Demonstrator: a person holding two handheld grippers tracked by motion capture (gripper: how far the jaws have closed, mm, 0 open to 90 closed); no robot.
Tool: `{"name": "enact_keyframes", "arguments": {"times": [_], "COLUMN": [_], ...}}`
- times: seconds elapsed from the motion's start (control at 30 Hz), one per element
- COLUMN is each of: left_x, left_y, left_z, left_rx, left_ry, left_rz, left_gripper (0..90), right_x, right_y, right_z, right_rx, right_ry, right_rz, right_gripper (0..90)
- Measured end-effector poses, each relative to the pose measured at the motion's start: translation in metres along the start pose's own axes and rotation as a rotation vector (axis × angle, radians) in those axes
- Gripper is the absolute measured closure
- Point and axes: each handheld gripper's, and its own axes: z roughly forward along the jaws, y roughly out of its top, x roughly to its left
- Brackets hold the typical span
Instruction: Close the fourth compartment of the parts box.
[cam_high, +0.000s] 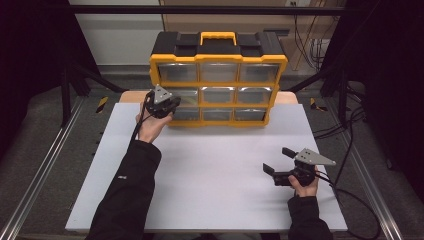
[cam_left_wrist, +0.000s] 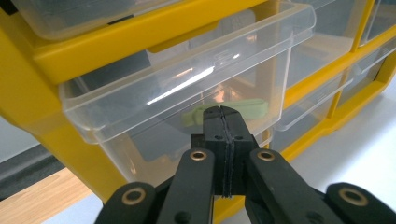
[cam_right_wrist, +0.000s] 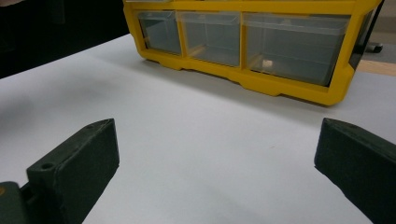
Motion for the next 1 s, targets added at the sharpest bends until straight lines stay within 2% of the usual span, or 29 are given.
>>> {"name": "enact_keyframes", "arguments": {"times": [0.37,0.7,1.0], "left_x": [0.003,0.0034,0.0055], "left_y": [-0.0007,0.0006,0.0001], "left_z": [0.0033,0.0071,0.0099], "left_rx": [0.012,0.007,0.022], "left_ry": [0.014,0.026,0.03], "left_rz": [0.012,0.008,0.003], "left_gripper": [89.5,89.6,89.5], "right_x": [0.0004,-0.0001,0.0], "right_y": [-0.0002,0.0,0.0003], "right_z": [0.0003,-0.0001,-0.0004], "right_rx": [0.003,0.001,-0.002], "right_ry": [0.0,-0.001,0.0], "right_rz": [0.004,0.0,0.003], "right_gripper": [0.4,0.4,0.4]}}
